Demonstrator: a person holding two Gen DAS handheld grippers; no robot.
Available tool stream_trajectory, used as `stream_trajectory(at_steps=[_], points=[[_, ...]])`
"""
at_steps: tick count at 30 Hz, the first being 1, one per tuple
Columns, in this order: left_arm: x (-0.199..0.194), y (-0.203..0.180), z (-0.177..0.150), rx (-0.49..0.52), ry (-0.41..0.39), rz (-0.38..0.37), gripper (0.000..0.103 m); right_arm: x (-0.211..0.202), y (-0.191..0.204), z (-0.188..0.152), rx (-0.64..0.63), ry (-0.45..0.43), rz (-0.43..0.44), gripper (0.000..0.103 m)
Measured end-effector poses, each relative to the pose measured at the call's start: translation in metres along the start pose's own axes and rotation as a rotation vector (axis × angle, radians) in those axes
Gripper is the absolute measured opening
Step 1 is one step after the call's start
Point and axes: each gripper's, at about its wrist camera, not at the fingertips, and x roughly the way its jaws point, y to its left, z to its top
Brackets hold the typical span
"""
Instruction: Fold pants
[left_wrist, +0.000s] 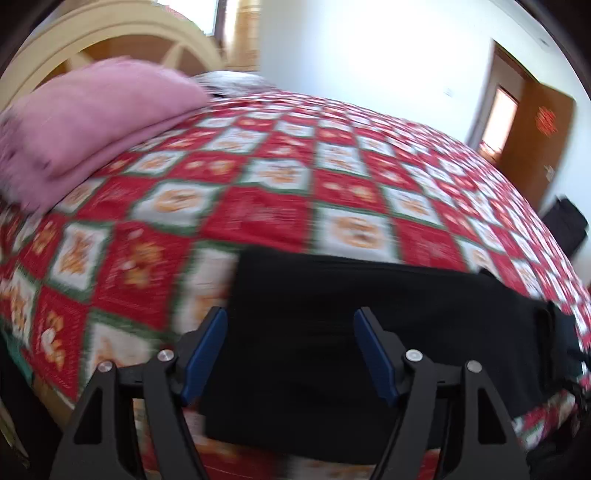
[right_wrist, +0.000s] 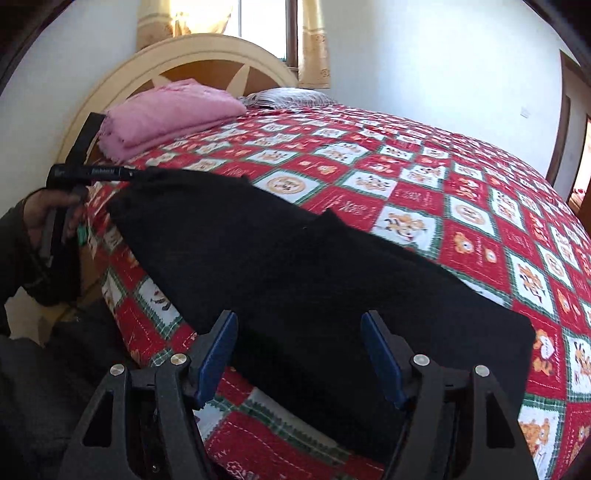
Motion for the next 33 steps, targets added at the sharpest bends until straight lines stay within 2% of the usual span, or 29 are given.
stream_trajectory(at_steps=[2,6,11,15,19,21,23,25,28,31,33], points=[[0.008,0.022,-0.003,-0.057,0.000,-0.020,0.074,0.006,0.003,0.000,0.006,0.007,0.015,0.071],[0.024,0.034,-0.007,-0.131,0.008,-0.106,0.074,0.015,-0.002,0.000,0.045,0.006,0.019,0.071],[0.022,0.021,-0.010,-0.093,-0.010,-0.121,0.072,0.017,-0.013,-0.005,0.095,0.009,0.017,0.071],[0.023,0.017,-0.008,-0.060,-0.010,-0.099,0.072,0.018,-0.015,-0.006,0.110,0.004,0.020,0.071],[0.032,0.024,-0.004,-0.062,-0.009,-0.139,0.071,0.018,-0.012,-0.008,0.091,0.005,0.008,0.071],[0.032,0.028,-0.001,-0.095,-0.010,-0.169,0.070,0.019,-0.011,-0.009,0.085,0.003,0.004,0.071],[0.028,0.027,-0.002,-0.098,-0.008,-0.181,0.063,0.019,-0.011,-0.009,0.083,0.003,0.002,0.071],[0.026,0.023,-0.004,-0.066,-0.005,-0.156,0.055,0.019,-0.011,-0.009,0.088,0.000,0.004,0.071],[0.023,0.027,-0.005,-0.090,-0.007,-0.158,0.048,0.019,-0.011,-0.010,0.086,-0.001,0.001,0.071],[0.017,0.019,-0.002,-0.062,-0.023,-0.120,0.040,0.019,-0.009,-0.010,0.078,-0.001,-0.006,0.071],[0.014,0.016,-0.001,-0.046,-0.033,-0.102,0.040,0.020,-0.010,-0.011,0.078,-0.002,-0.007,0.071]])
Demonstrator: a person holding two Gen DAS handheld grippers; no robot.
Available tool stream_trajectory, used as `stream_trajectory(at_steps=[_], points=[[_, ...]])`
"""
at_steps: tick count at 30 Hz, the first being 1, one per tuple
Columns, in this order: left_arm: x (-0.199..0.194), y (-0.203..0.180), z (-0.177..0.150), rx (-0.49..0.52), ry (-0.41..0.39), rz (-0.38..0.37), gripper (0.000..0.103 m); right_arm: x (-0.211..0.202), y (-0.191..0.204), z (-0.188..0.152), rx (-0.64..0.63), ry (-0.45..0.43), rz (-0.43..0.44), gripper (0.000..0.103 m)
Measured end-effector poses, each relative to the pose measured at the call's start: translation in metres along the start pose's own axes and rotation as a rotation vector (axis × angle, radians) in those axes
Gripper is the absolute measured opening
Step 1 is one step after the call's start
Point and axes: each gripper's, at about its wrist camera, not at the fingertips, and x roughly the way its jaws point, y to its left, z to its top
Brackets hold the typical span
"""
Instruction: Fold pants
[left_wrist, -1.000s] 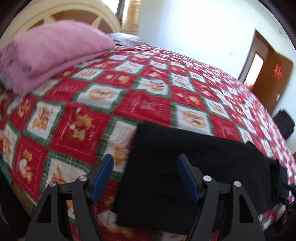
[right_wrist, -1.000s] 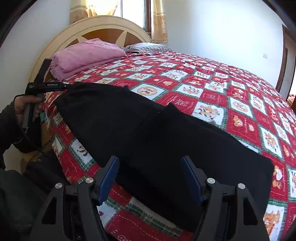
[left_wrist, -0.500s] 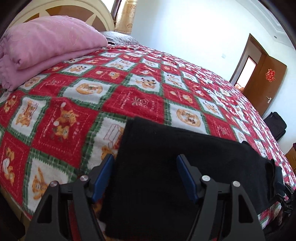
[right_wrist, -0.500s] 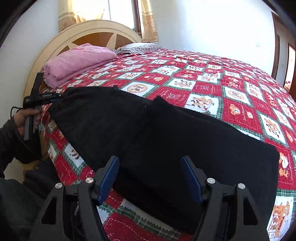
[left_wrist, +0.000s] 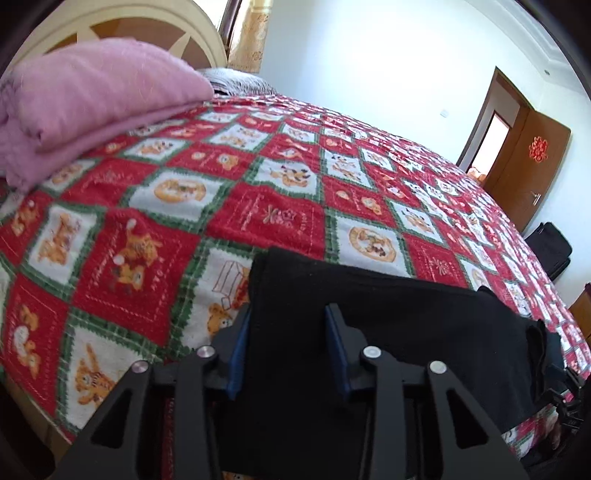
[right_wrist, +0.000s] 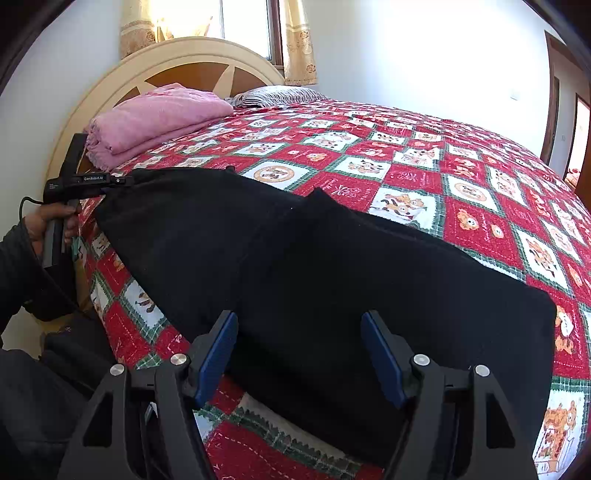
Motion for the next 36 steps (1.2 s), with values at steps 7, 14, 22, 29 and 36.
stream_trajectory(at_steps=[7,14,22,29,36], points=[[0.018,0.024,0.000,-0.093,-0.004,-0.069,0.058,0.001,0.003,-0.001,-0.016,0.001,-0.011,0.071],[0.004,0.012,0.007,-0.073,0.006,-0.079,0.015,0.001,0.005,-0.002,-0.022,-0.003,-0.018,0.071],[-0.003,0.005,0.008,-0.052,0.000,-0.058,0.015,0.002,0.008,-0.003,-0.037,-0.005,-0.028,0.072],[0.012,0.021,-0.002,-0.106,0.001,-0.057,0.042,0.003,0.008,-0.003,-0.041,-0.008,-0.033,0.072],[-0.007,0.013,0.004,-0.093,-0.004,-0.130,0.014,0.001,0.007,-0.003,-0.028,-0.014,-0.028,0.072]])
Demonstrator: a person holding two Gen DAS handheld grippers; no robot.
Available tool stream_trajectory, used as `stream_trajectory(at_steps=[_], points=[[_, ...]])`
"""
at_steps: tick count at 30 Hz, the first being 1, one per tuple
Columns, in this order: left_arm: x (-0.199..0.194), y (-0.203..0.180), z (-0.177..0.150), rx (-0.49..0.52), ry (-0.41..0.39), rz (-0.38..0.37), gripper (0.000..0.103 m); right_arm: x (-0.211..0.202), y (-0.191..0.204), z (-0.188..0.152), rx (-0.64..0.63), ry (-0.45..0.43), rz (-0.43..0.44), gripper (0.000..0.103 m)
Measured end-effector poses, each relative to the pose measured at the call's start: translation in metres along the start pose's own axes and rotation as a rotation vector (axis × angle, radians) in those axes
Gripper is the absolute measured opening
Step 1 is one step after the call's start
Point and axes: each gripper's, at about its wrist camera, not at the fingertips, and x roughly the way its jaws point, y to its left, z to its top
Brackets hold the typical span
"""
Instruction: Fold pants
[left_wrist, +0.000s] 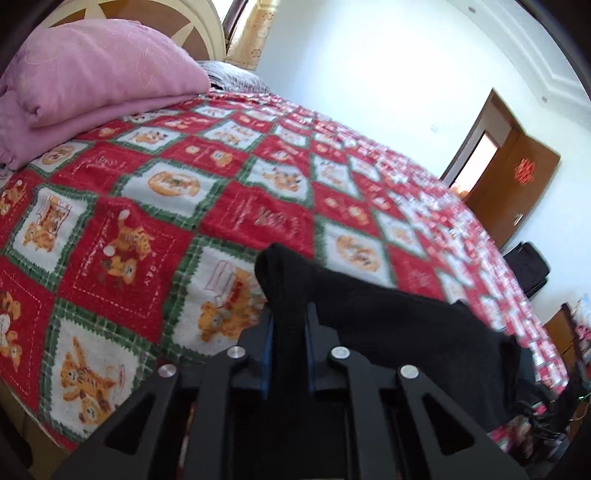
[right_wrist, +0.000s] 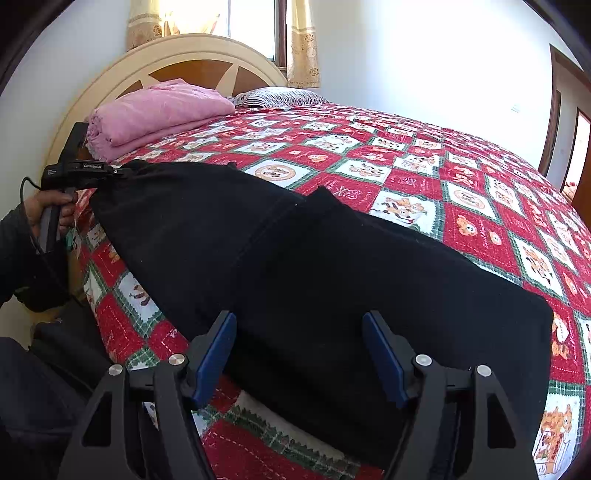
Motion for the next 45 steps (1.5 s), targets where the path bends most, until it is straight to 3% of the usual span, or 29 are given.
stream_trajectory(at_steps=[6,14,25,31,38,45], points=[[-0.033,-0.024,0.010,-0.052,-0.041,-0.154,0.014,-0.014,-0.014,0.006,0.079,-0.031,-0.012,0.072],[-0.063,-0.096,0.017,-0.016,-0.042,-0.355,0.013,-0.043,-0.037,0.022,0.150,-0.097,-0.060,0.072],[-0.059,-0.231,0.012,0.191,0.031,-0.532,0.013,-0.090,-0.065,0.028,0.154,-0.132,-0.158,0.072],[-0.038,-0.286,0.004,0.244,0.105,-0.568,0.013,-0.099,-0.091,0.010,0.203,-0.124,-0.197,0.072],[-0.016,-0.348,-0.015,0.332,0.197,-0.601,0.013,-0.103,-0.144,-0.010,0.394,-0.138,-0.275,0.072],[0.024,-0.396,-0.049,0.434,0.275,-0.536,0.013,-0.106,-0.177,-0.026,0.540,-0.150,-0.325,0.072]])
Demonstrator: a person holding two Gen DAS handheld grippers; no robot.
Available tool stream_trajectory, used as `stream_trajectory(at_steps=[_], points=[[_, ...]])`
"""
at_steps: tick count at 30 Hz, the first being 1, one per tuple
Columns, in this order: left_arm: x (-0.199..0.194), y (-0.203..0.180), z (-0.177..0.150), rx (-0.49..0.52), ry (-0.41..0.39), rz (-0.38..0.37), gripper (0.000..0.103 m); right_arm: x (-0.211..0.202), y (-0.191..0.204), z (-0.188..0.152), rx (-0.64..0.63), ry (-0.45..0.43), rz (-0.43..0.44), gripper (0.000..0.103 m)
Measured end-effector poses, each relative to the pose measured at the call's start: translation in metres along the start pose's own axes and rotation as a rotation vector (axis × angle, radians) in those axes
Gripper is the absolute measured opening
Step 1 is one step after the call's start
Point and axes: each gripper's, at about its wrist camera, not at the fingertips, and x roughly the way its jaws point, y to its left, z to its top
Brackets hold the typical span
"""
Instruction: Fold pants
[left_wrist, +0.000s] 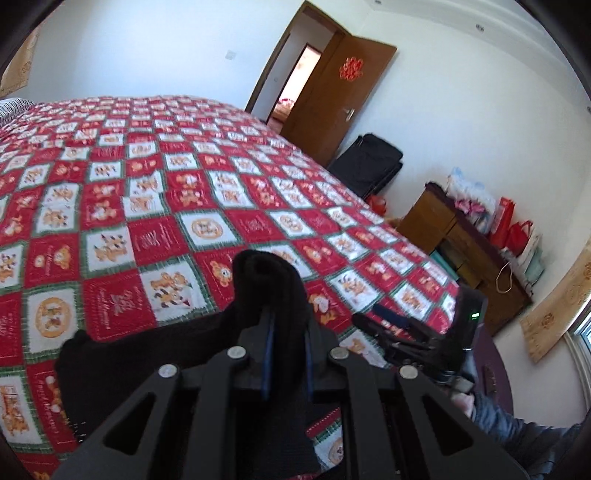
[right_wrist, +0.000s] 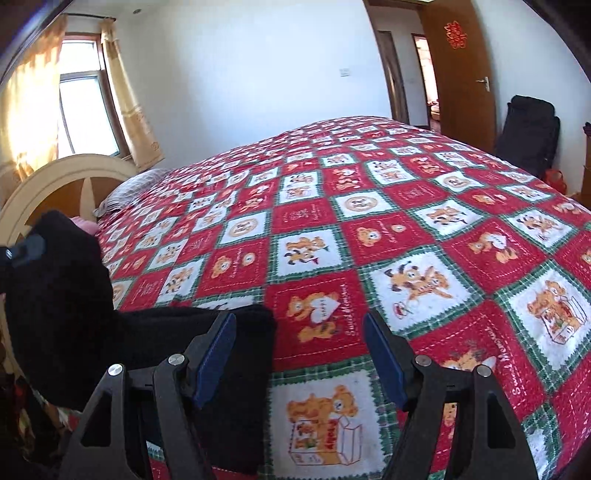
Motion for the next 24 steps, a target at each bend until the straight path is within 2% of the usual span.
stream_trajectory(at_steps=[5,9,11,13,14,16,20,24], points=[[0.050,-0.004,-0.013,0.034,0.069,0.071,0.014,0.002,-0.001,-0.003,0.000,0.007,0.006,0.072],[0.070,-0.014,-0.021,0.060,0.103,0.069,0.016,0.009,0.002,-0.007,-0.008,0.026,0.010,0.072],[0.070,-0.027,-0.024,0.104,0.095,0.074,0.027,0.010,0.000,-0.008,-0.006,0.030,0.006,0.072],[0.065,-0.033,-0.023,0.114,0.086,0.038,0.044,0.012,-0.003,-0.009,0.005,0.032,0.000,0.072],[0.059,-0.035,-0.022,0.111,0.070,0.031,0.049,0.013,-0.006,-0.009,0.014,0.035,-0.002,0.072],[0.048,-0.038,-0.020,0.125,0.020,0.044,0.068,0.015,-0.010,-0.010,0.031,0.041,-0.002,0.072],[0.020,-0.027,-0.016,0.110,-0.053,0.064,0.074,0.014,-0.015,-0.011,0.053,0.036,-0.003,0.072],[0.004,0.003,-0.020,0.080,-0.109,0.178,0.085,-0.005,-0.013,-0.007,0.085,-0.027,0.015,0.072]])
